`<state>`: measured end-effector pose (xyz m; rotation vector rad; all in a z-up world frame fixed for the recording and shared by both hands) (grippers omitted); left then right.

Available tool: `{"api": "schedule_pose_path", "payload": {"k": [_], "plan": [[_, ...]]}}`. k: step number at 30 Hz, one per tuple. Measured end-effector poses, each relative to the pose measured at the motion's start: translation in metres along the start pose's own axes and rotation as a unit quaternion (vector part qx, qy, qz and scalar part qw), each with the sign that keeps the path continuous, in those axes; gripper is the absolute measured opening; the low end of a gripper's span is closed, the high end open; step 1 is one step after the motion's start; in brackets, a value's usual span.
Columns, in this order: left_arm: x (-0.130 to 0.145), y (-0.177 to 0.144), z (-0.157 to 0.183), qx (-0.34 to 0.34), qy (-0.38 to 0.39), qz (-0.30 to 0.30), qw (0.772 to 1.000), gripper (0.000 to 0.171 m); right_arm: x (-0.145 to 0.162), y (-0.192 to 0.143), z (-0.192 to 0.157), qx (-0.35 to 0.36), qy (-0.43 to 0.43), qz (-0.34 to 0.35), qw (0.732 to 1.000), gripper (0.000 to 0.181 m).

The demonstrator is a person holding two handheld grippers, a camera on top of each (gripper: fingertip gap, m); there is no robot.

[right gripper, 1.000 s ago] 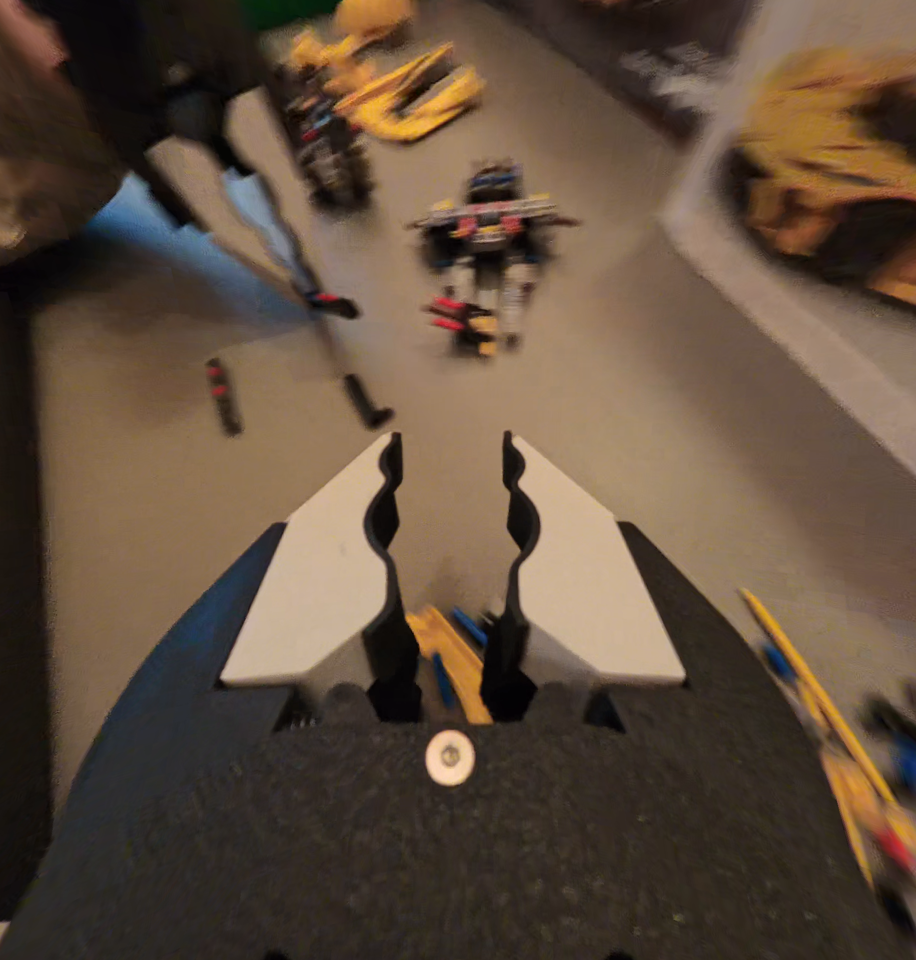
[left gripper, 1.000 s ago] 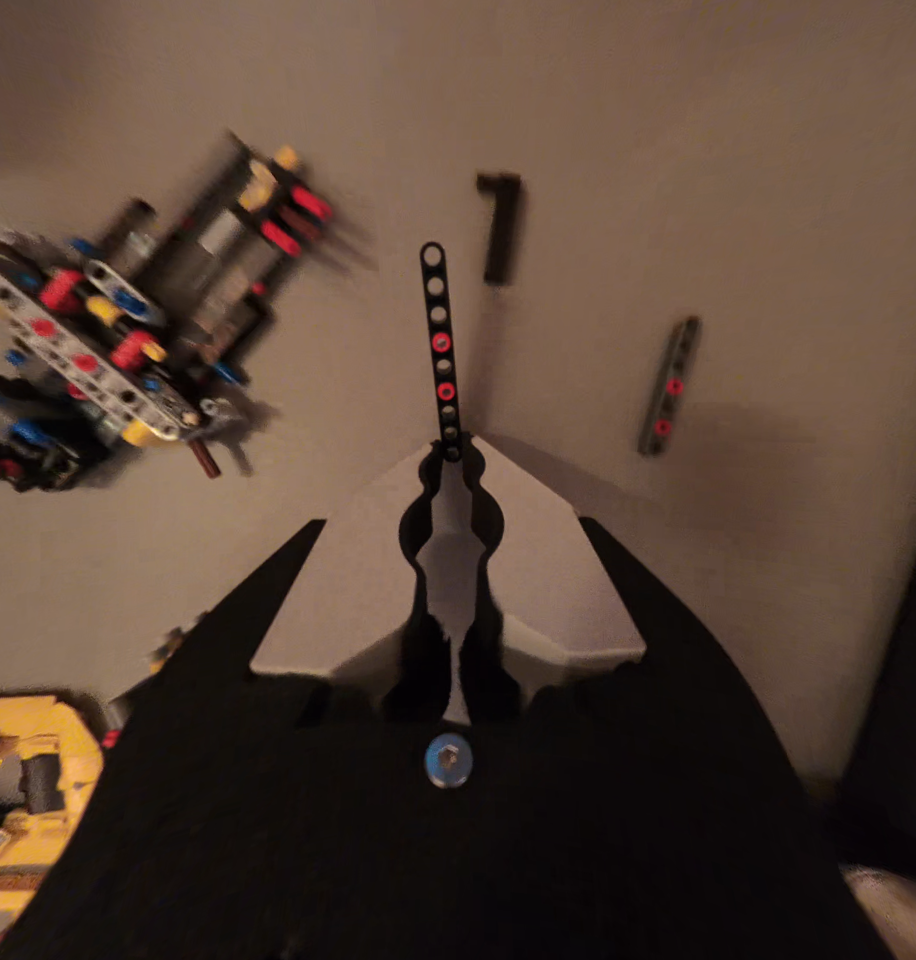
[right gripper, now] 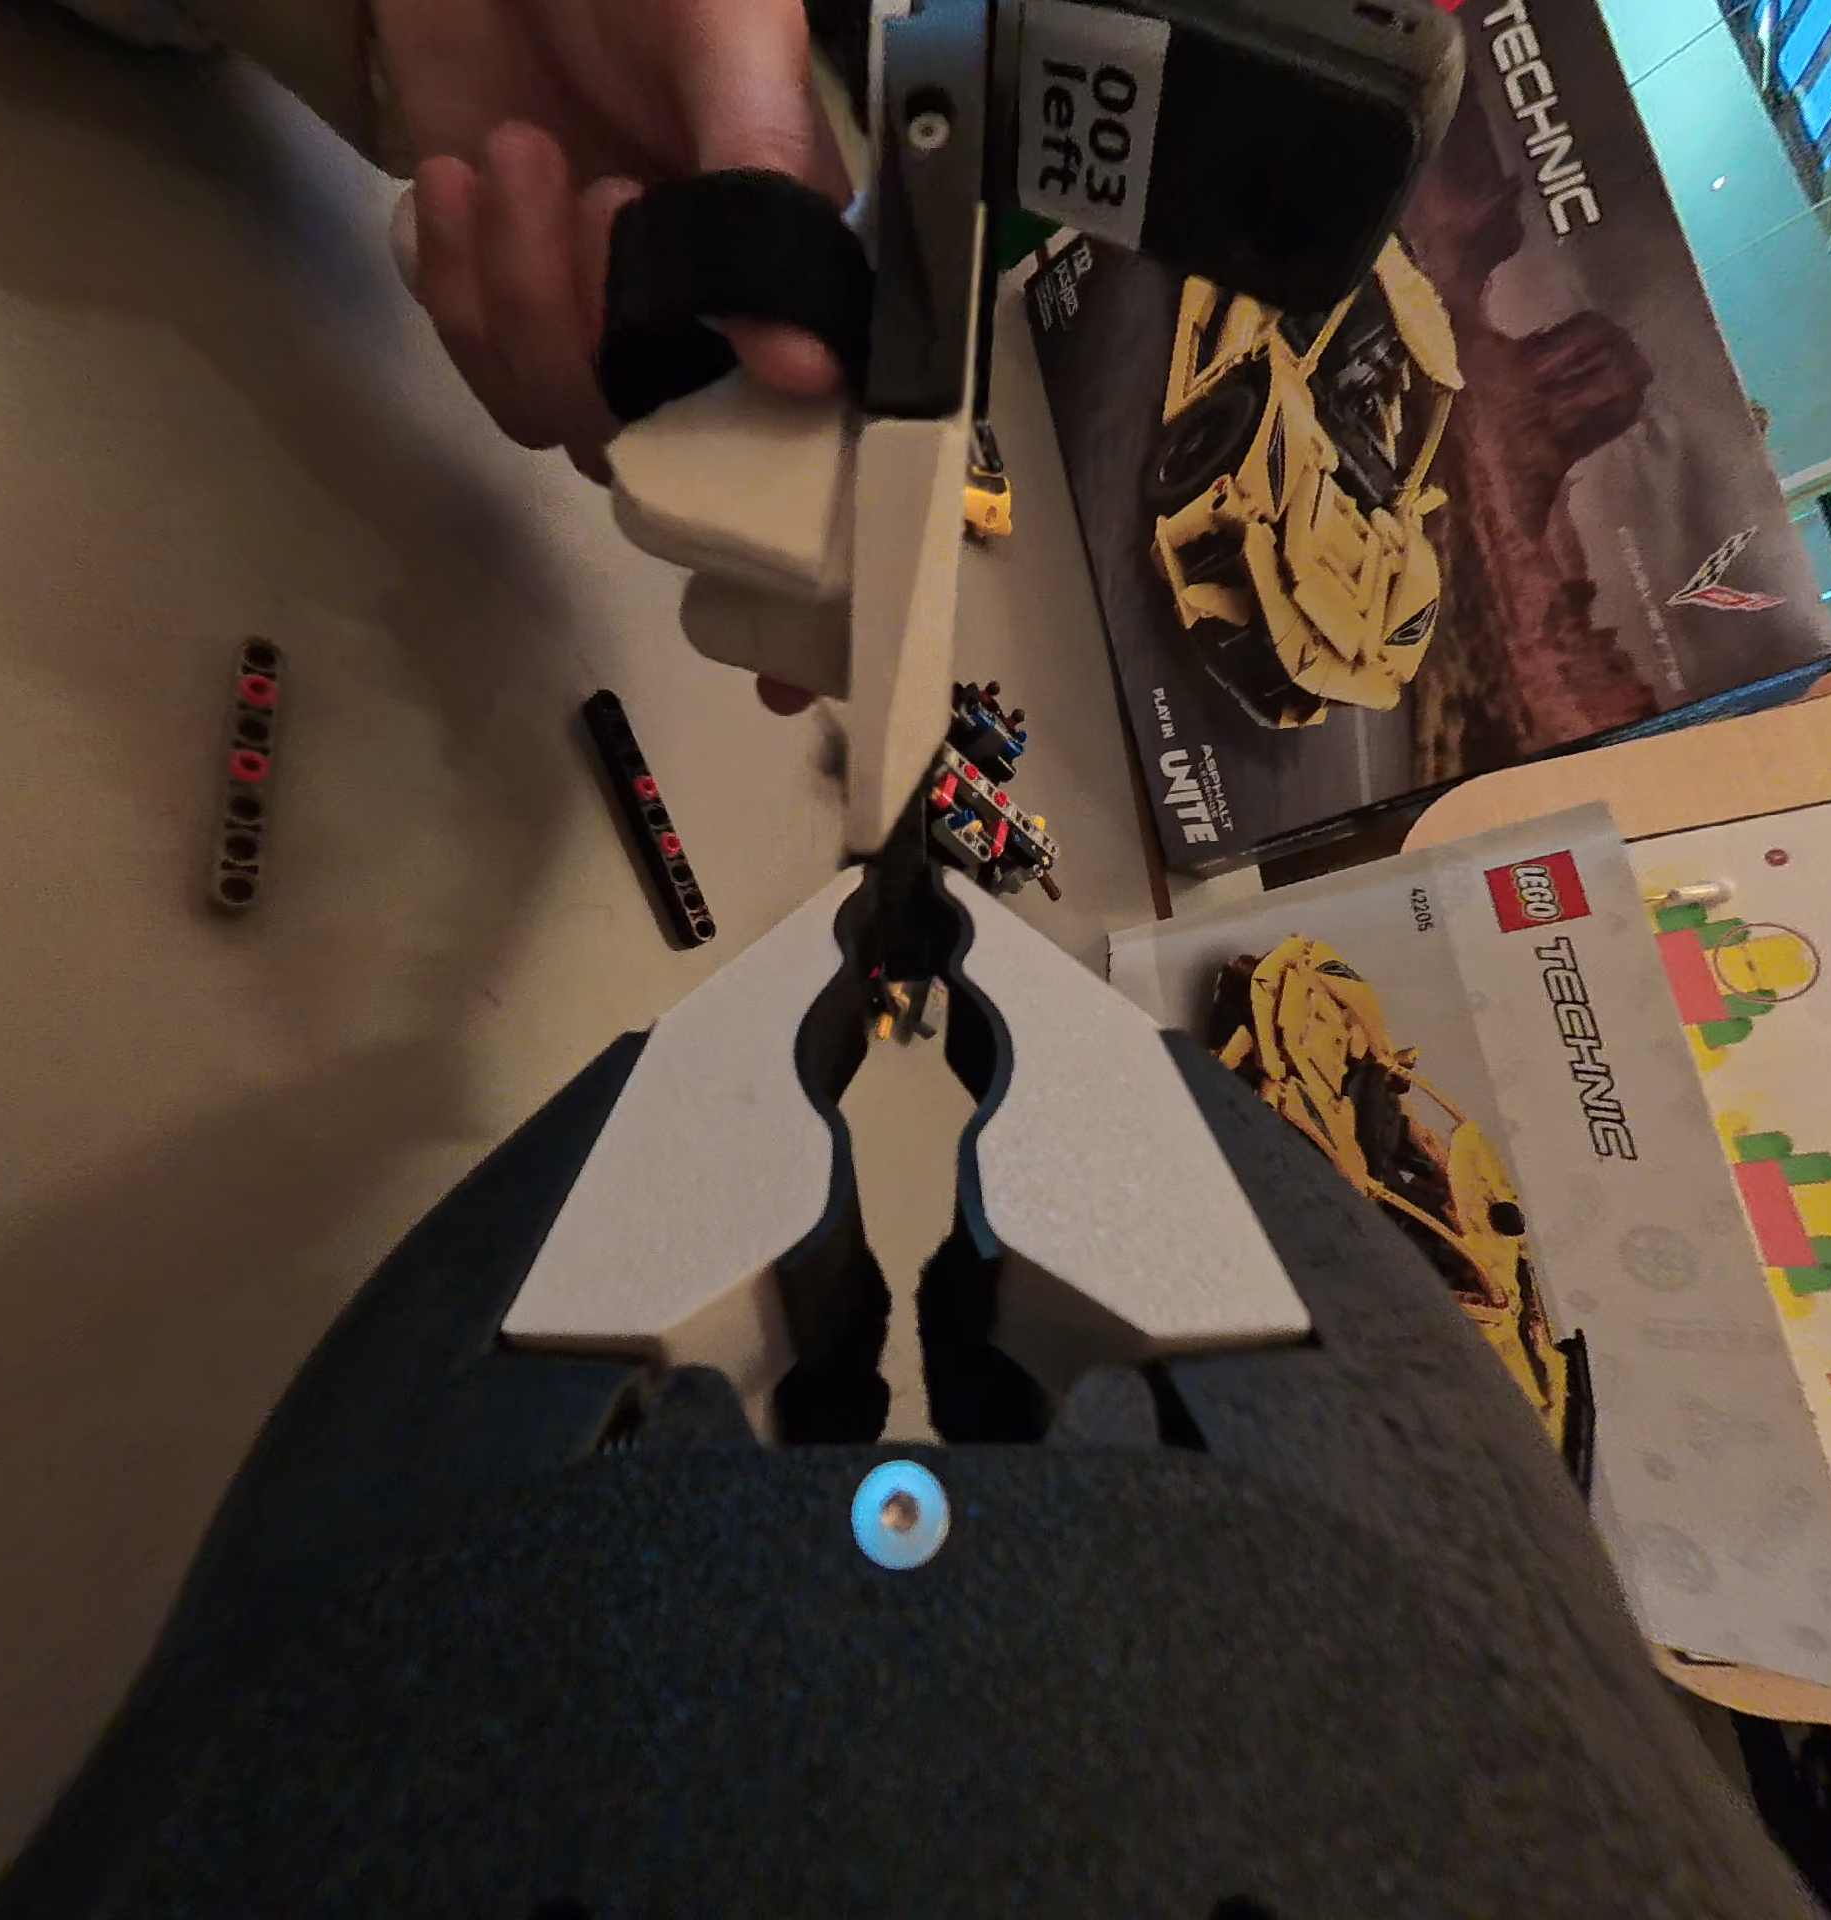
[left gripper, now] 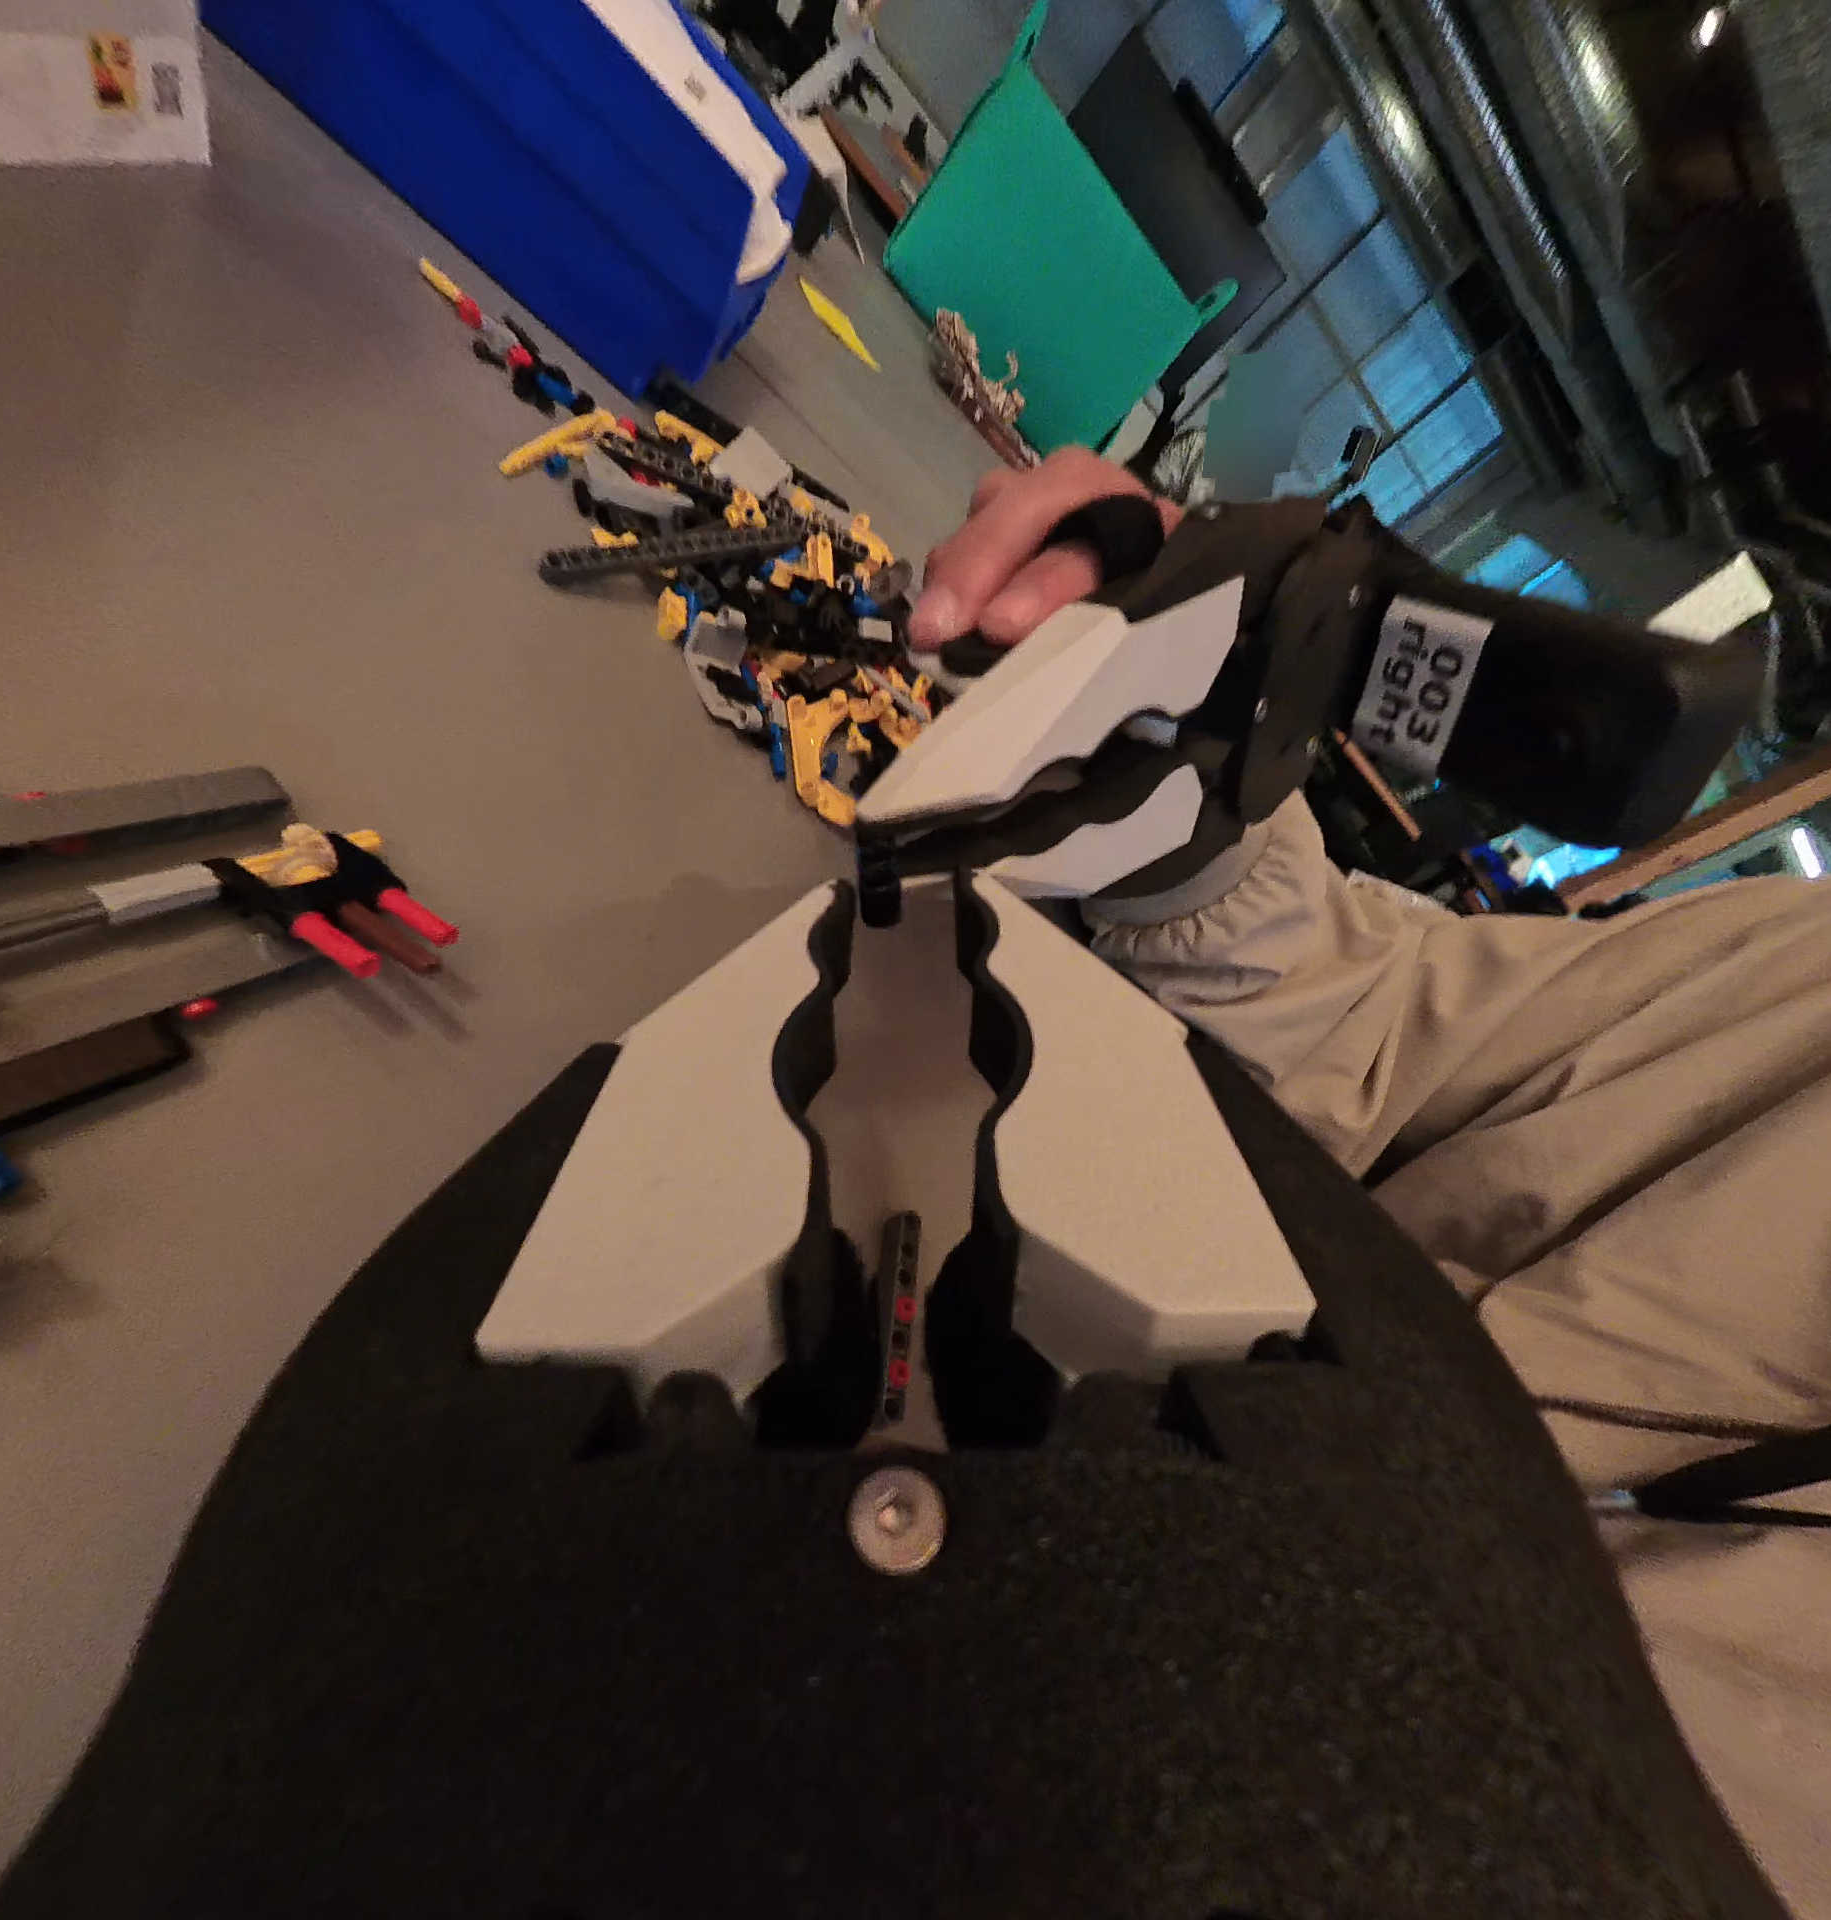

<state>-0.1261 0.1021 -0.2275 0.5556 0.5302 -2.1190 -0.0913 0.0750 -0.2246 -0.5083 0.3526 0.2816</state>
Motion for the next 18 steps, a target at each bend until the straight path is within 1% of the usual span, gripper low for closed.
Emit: {"api": "schedule_pose_path", "payload": {"k": [2,4,7,9,11,13,14,15,16,17,18], "plan": [[-0.005,-0.004,0.000,0.007,-0.007,0.015,1.000,0.017,-0.001,0.001,-0.001,-0.005,0.001,-0.003,1.000,0.006],[-0.002,-0.004,-0.001,0.002,0.006,0.006,1.000,0.008,-0.005,0.001,0.001,0.001,0.007,0.007,1.000,0.006],[-0.001,-0.003,0.000,-0.007,0.020,0.009,1.000,0.008,-0.004,0.000,0.000,-0.010,0.025,0.005,1.000,0.006],[-0.004,-0.004,0.004,-0.006,0.048,0.021,0.999,0.008,-0.005,-0.002,0.004,0.002,0.045,0.016,0.999,0.006],[-0.010,-0.006,0.014,-0.012,0.104,0.041,0.994,0.007,-0.007,-0.008,0.012,0.034,0.105,0.050,0.993,0.009],[-0.017,-0.009,0.016,-0.058,0.156,0.064,0.984,0.007,-0.006,-0.014,0.023,0.054,0.190,0.096,0.976,0.014],[-0.019,-0.011,0.016,-0.083,0.196,0.074,0.974,0.007,-0.003,-0.016,0.027,0.043,0.240,0.110,0.964,0.020],[-0.021,-0.012,0.020,-0.094,0.242,0.093,0.961,0.007,0.000,-0.017,0.032,0.031,0.286,0.128,0.949,0.031],[-0.025,-0.014,0.027,-0.096,0.280,0.120,0.948,0.007,0.003,-0.017,0.038,0.034,0.329,0.143,0.933,0.036],[-0.028,-0.016,0.033,-0.094,0.299,0.145,0.938,0.007,0.009,-0.017,0.043,0.043,0.371,0.151,0.915,0.036],[-0.031,-0.017,0.036,-0.094,0.300,0.158,0.936,0.007,0.010,-0.016,0.044,0.034,0.401,0.168,0.900,0.035]]}}
Point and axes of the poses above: each gripper's, where its closed fingertips meet, y out along the fingers, x out of its underside, z = x × y across the jaws, the point moved 3 cm from there along -y, back along the fingers, and after that the axes turned 12 degrees about -y, right-handed, at the moved point
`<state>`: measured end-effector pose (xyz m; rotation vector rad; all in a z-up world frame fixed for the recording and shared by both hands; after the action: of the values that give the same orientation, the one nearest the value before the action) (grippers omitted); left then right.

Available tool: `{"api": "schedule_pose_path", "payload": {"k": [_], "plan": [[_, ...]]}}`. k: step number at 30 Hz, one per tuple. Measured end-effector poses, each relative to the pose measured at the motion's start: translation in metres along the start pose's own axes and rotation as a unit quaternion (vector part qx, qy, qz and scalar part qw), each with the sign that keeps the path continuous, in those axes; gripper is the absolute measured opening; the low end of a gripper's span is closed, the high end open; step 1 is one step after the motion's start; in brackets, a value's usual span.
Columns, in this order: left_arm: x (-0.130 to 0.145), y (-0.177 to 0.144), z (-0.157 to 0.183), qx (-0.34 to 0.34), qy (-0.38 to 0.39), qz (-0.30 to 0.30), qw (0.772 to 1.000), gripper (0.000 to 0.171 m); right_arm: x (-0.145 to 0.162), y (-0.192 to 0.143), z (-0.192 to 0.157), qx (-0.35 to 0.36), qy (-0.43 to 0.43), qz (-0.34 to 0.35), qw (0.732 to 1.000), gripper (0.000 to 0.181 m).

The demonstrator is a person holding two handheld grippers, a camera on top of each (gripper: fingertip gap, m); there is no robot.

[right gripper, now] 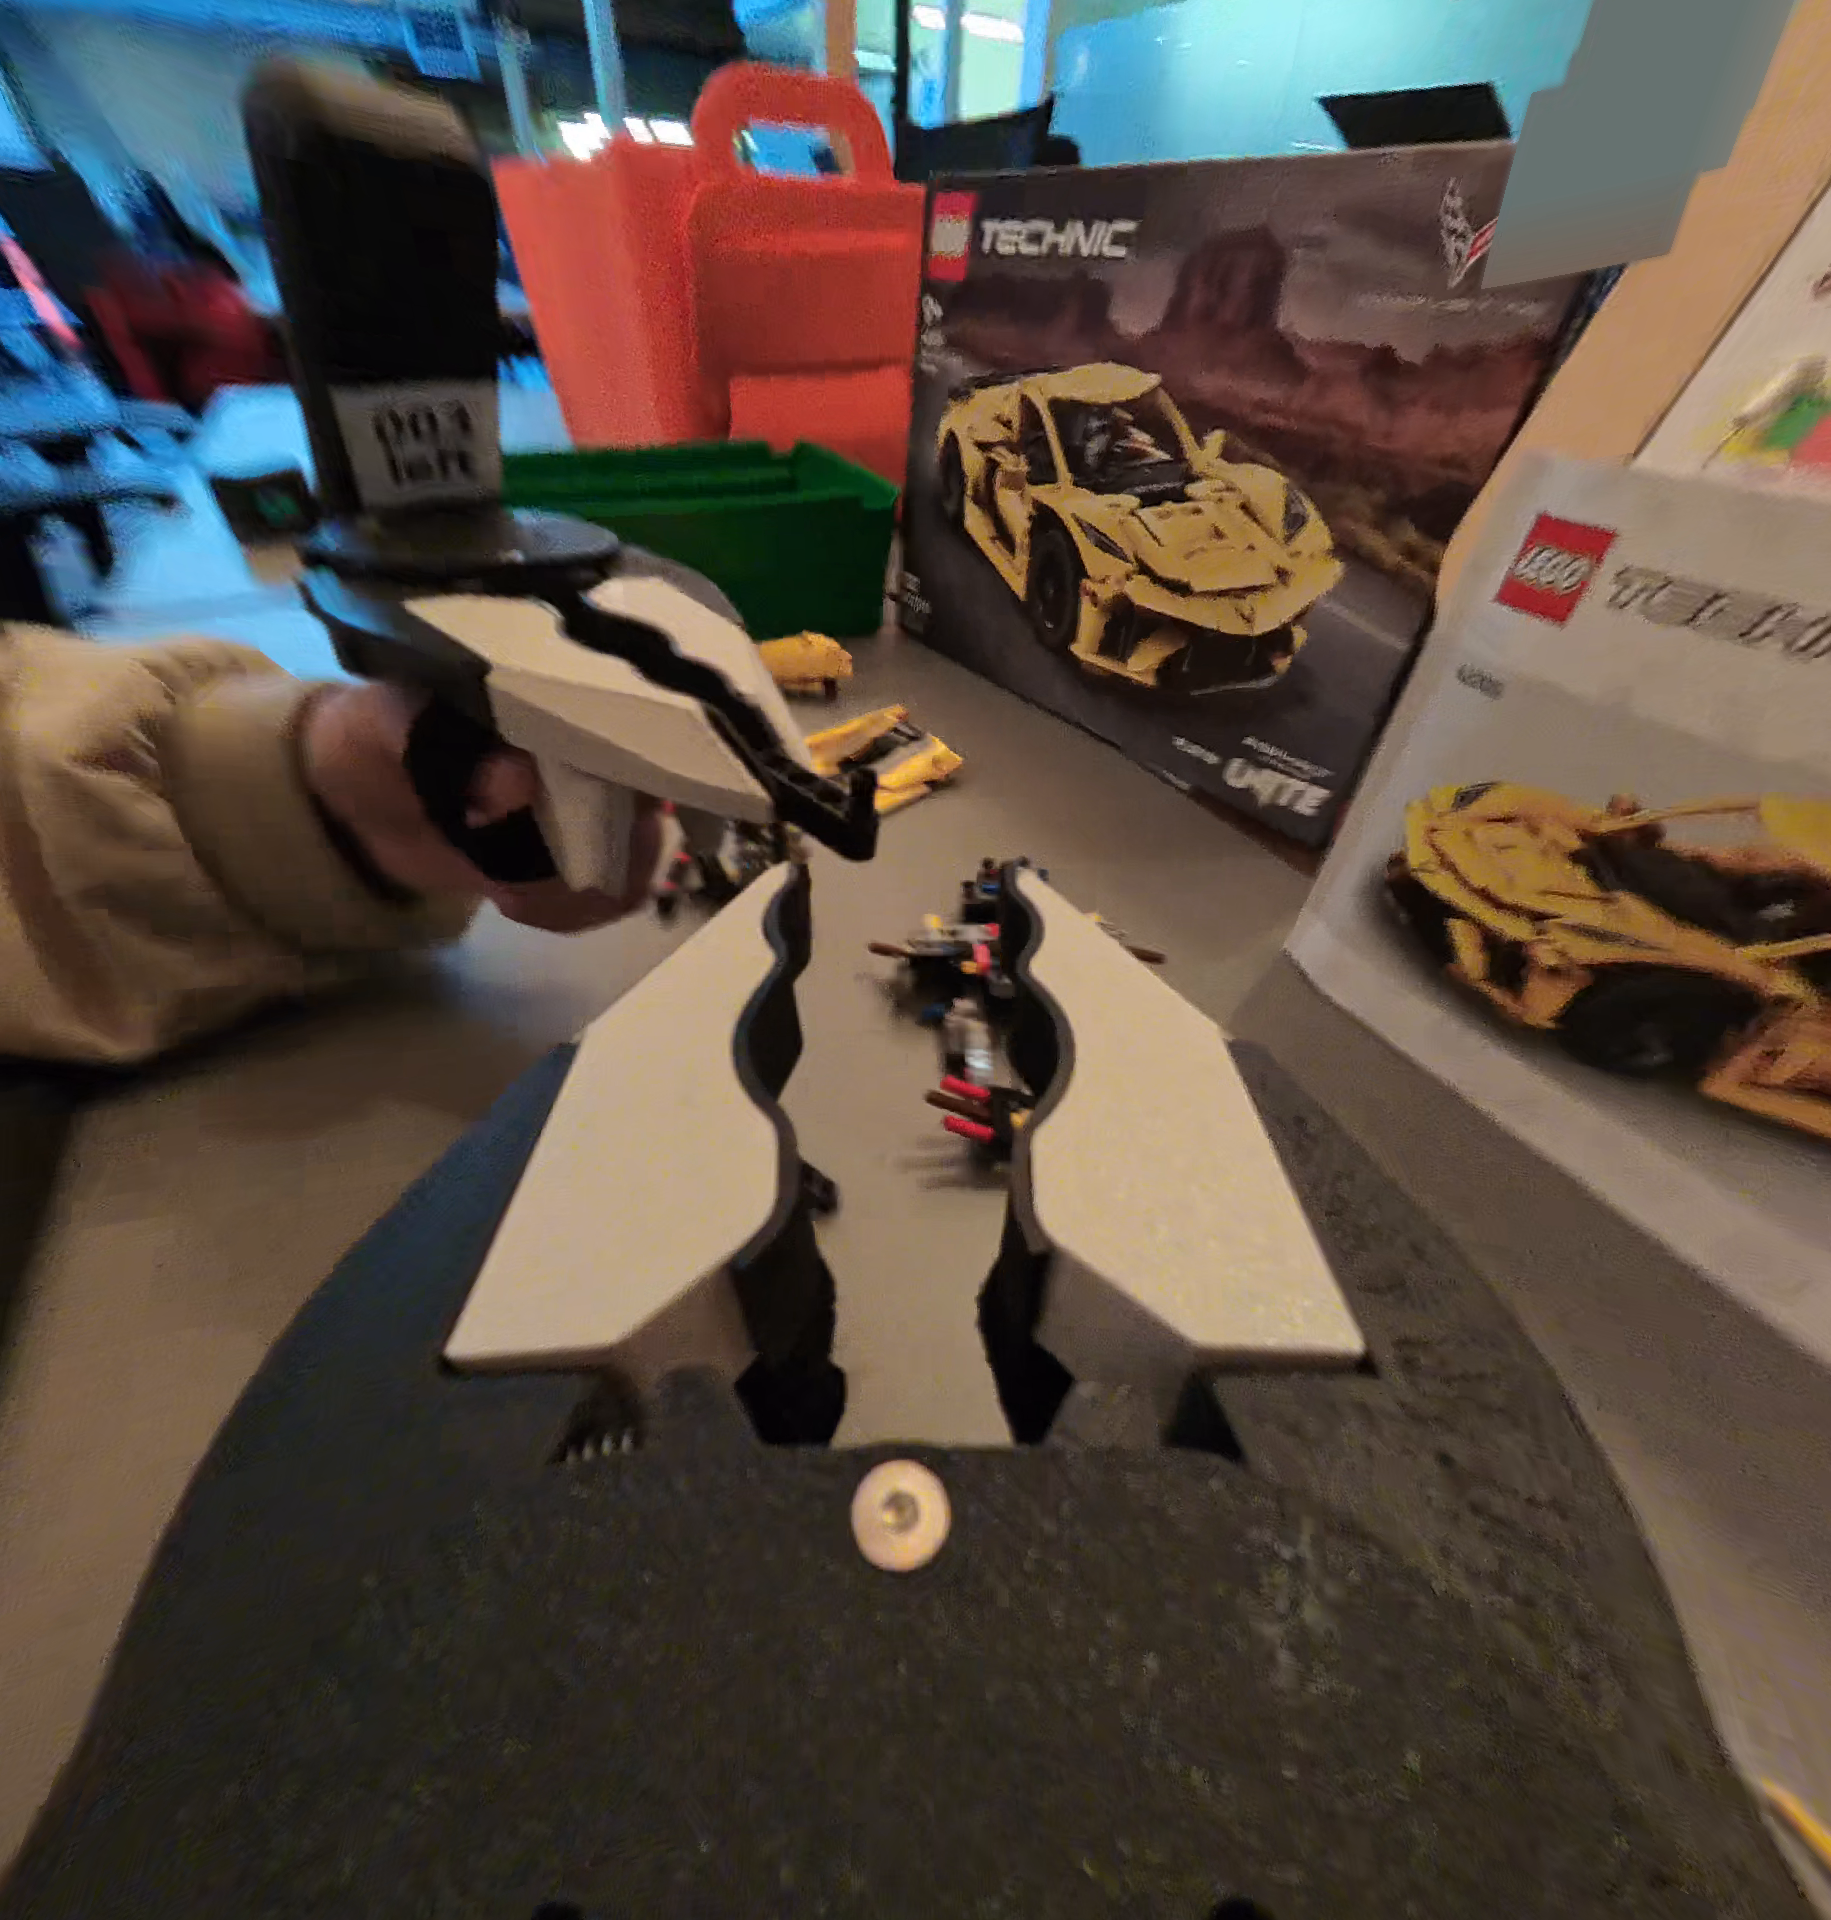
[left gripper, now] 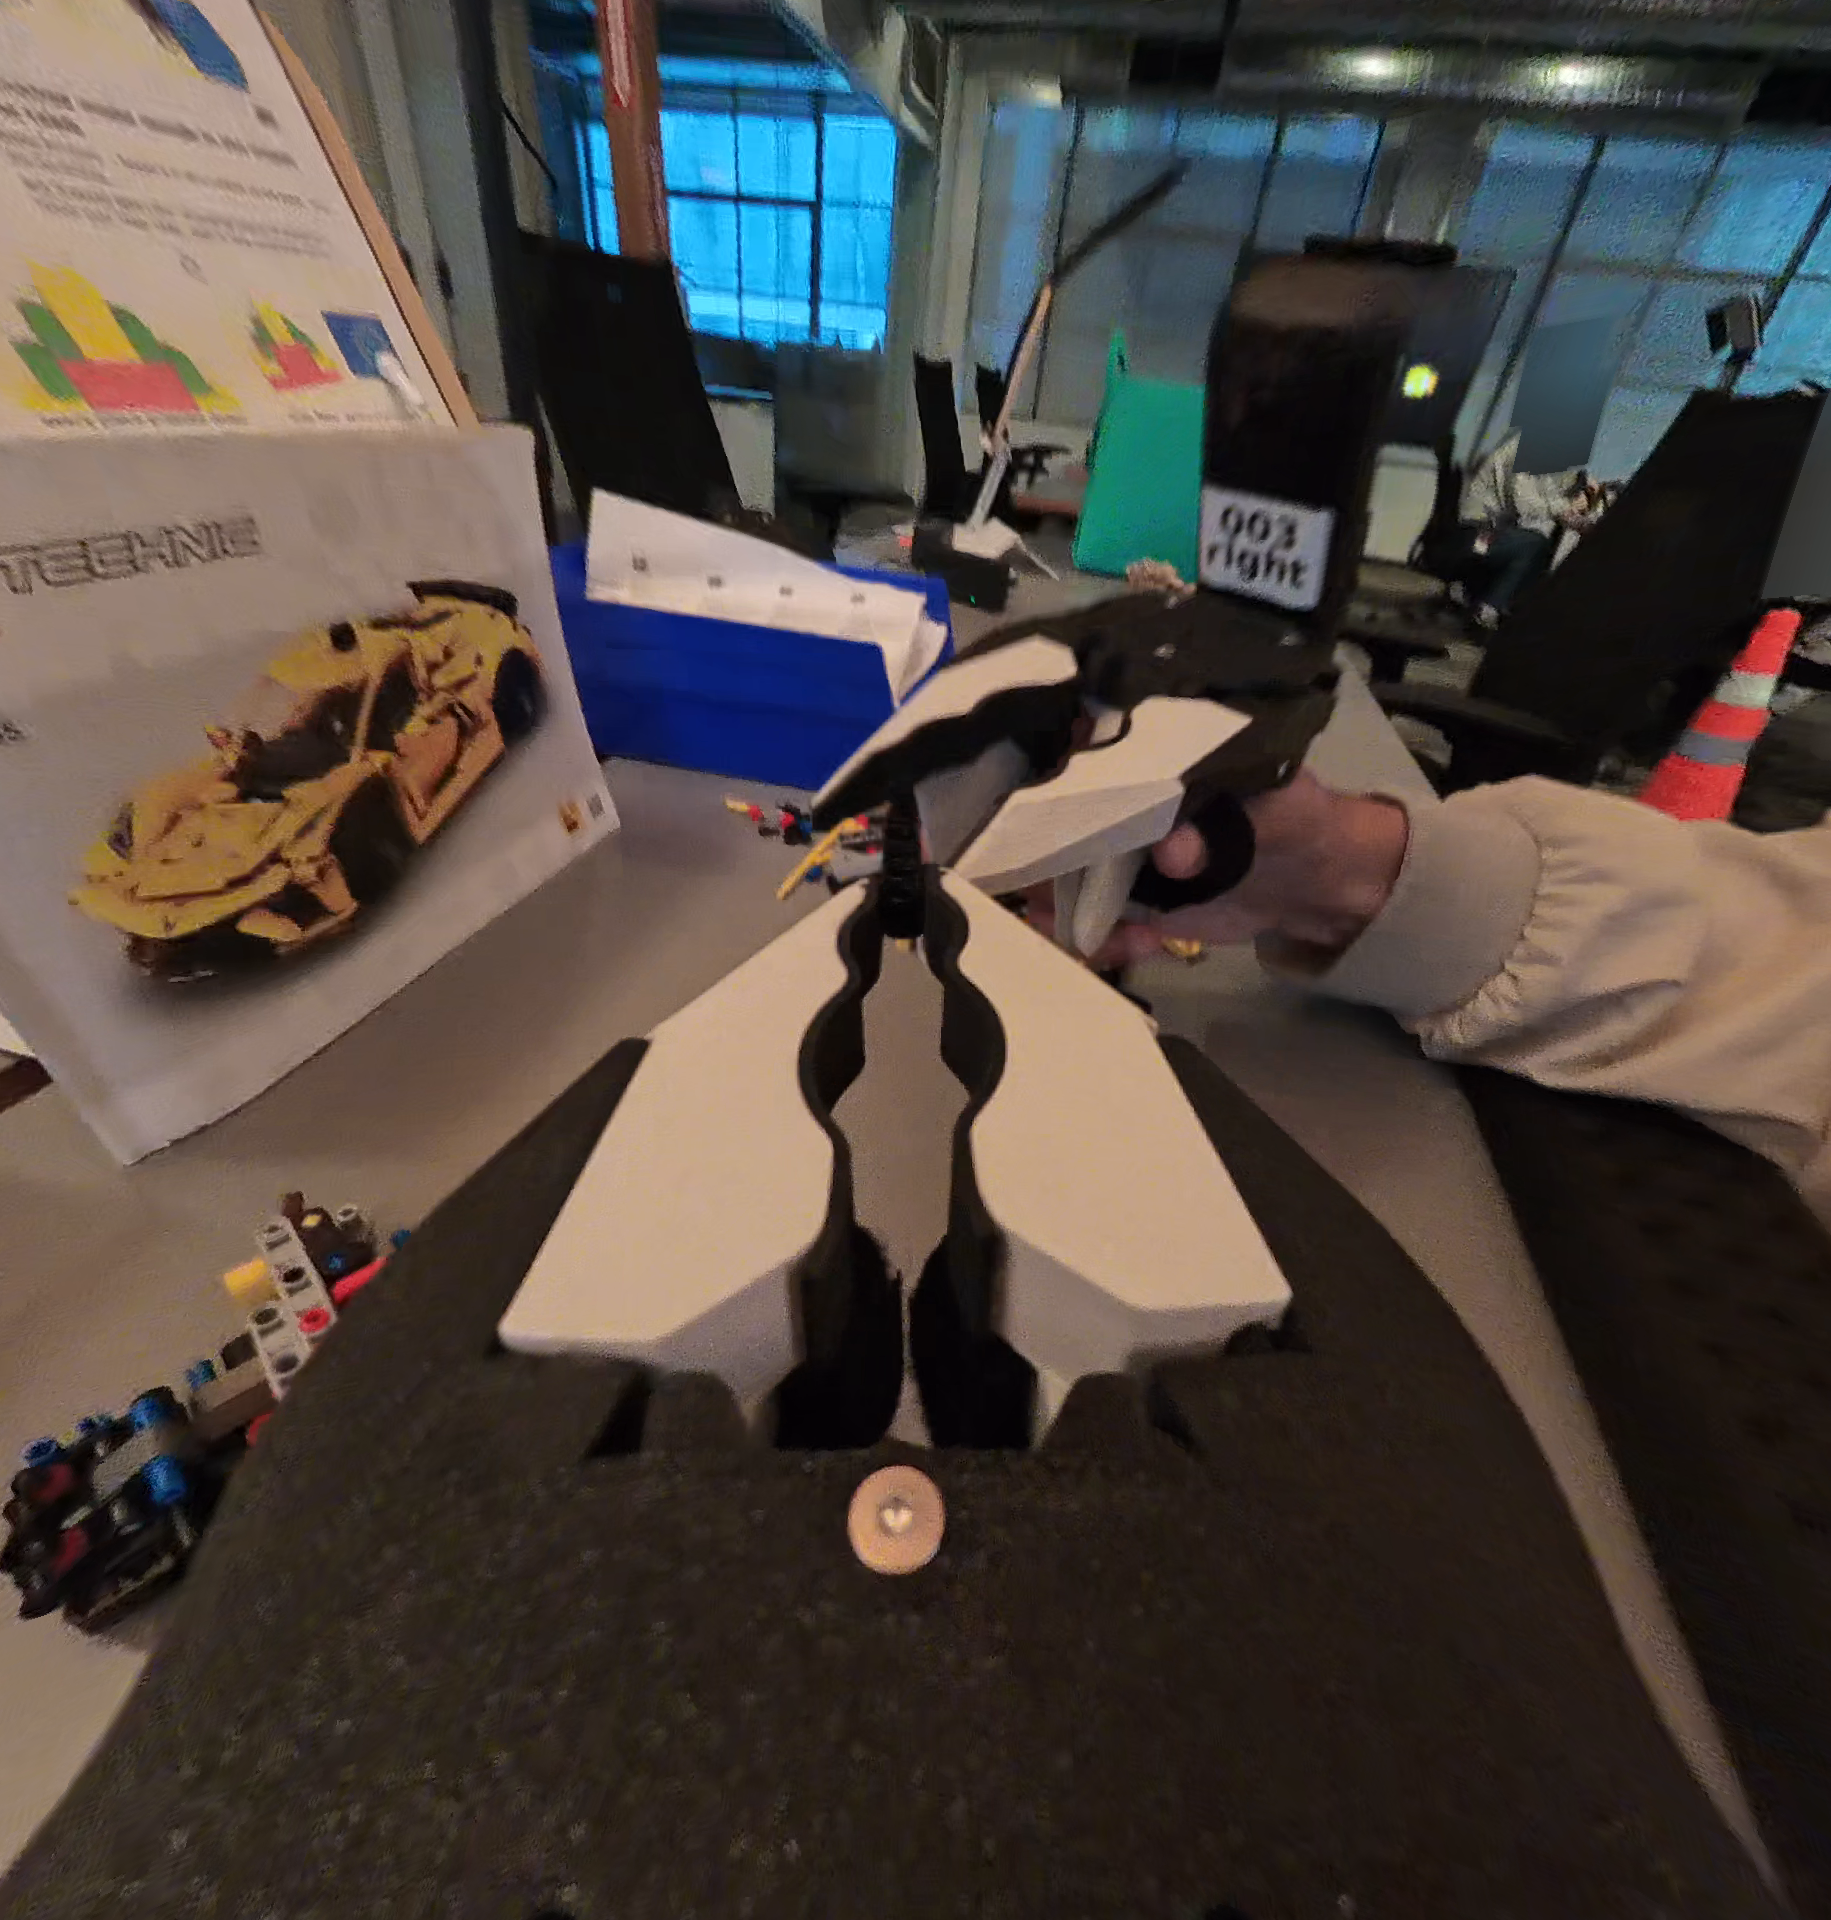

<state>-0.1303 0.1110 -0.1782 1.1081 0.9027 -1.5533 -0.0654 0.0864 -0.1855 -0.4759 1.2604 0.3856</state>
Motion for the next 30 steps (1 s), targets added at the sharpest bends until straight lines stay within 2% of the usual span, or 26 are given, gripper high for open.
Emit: {"api": "schedule_pose_path", "payload": {"k": [4,9,12,18,21,25,30], "plan": [[0.002,0.002,0.001,-0.002,-0.004,-0.004,1.000,0.007,-0.019,-0.007,0.001,-0.027,0.066,0.097,0.993,0.022],[0.003,0.004,0.004,0.010,-0.023,-0.010,1.000,0.007,-0.018,-0.007,-0.003,-0.031,0.045,0.087,0.995,0.017],[0.003,0.005,0.007,0.017,-0.027,-0.011,0.999,0.007,-0.015,-0.005,-0.005,-0.035,0.044,0.066,0.996,0.003],[0.005,0.007,0.005,0.012,-0.043,-0.006,0.999,0.007,-0.014,-0.003,-0.001,-0.058,0.100,0.056,0.992,0.003],[0.008,0.011,0.004,0.005,-0.048,-0.008,0.999,0.018,-0.016,-0.001,-0.004,-0.073,0.123,0.062,0.988,0.003],[0.006,0.013,0.006,-0.004,-0.033,0.009,0.999,0.008,-0.017,0.004,-0.007,-0.078,0.135,0.060,0.986,0.003],[0.007,0.016,0.005,-0.022,-0.024,0.021,0.999,0.007,-0.015,0.003,-0.005,-0.076,0.146,0.067,0.984,0.003]]}}
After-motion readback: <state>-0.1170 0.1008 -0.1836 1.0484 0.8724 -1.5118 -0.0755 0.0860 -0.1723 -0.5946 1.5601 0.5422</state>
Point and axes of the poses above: each gripper's, where its closed fingertips meet, y out along the fingers, x out of its underside, z = x × y across the jaws, the point moved 3 cm from there along -y, back along the fingers, and after that the axes turned 12 degrees about -y, right-handed, at the moved point
